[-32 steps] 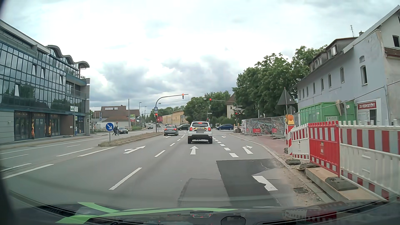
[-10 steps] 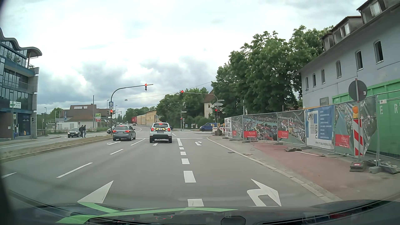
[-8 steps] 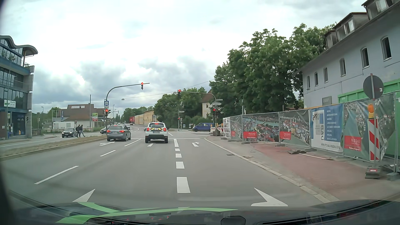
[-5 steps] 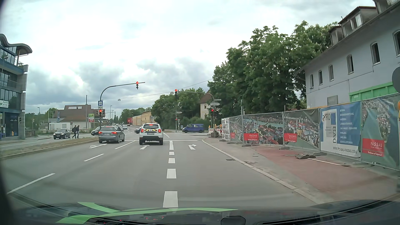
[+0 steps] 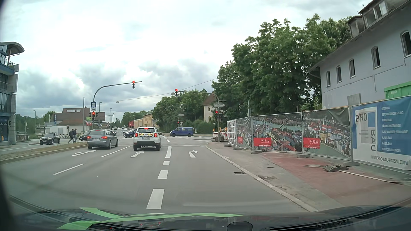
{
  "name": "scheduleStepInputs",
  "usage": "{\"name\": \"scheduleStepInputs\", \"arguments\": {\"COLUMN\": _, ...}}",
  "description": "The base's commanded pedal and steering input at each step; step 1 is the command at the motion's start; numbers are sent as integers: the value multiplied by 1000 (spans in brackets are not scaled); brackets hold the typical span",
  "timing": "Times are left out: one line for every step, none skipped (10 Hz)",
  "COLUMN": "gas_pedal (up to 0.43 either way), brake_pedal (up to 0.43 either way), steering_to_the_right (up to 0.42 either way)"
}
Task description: Follow the waypoints while adhering to traffic rules and regulations
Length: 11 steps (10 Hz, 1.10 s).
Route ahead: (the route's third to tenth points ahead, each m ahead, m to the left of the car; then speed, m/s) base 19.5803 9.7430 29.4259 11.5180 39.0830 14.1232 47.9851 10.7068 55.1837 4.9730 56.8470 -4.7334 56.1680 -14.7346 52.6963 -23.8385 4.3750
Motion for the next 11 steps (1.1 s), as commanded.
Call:
{"name": "scheduleStepInputs", "arguments": {"gas_pedal": 0, "brake_pedal": 55, "steering_to_the_right": -22}}
{"name": "scheduleStepInputs", "arguments": {"gas_pedal": 0, "brake_pedal": 55, "steering_to_the_right": -26}}
{"name": "scheduleStepInputs", "arguments": {"gas_pedal": 0, "brake_pedal": 61, "steering_to_the_right": -28}}
{"name": "scheduleStepInputs", "arguments": {"gas_pedal": 0, "brake_pedal": 55, "steering_to_the_right": -31}}
{"name": "scheduleStepInputs", "arguments": {"gas_pedal": 0, "brake_pedal": 61, "steering_to_the_right": -40}}
{"name": "scheduleStepInputs", "arguments": {"gas_pedal": 0, "brake_pedal": 61, "steering_to_the_right": -48}}
{"name": "scheduleStepInputs", "arguments": {"gas_pedal": 0, "brake_pedal": 61, "steering_to_the_right": -54}}
{"name": "scheduleStepInputs", "arguments": {"gas_pedal": 0, "brake_pedal": 55, "steering_to_the_right": -62}}
{"name": "scheduleStepInputs", "arguments": {"gas_pedal": 0, "brake_pedal": 61, "steering_to_the_right": -68}}
{"name": "scheduleStepInputs", "arguments": {"gas_pedal": 0, "brake_pedal": 61, "steering_to_the_right": -71}}
{"name": "scheduleStepInputs", "arguments": {"gas_pedal": 0, "brake_pedal": 61, "steering_to_the_right": -70}}
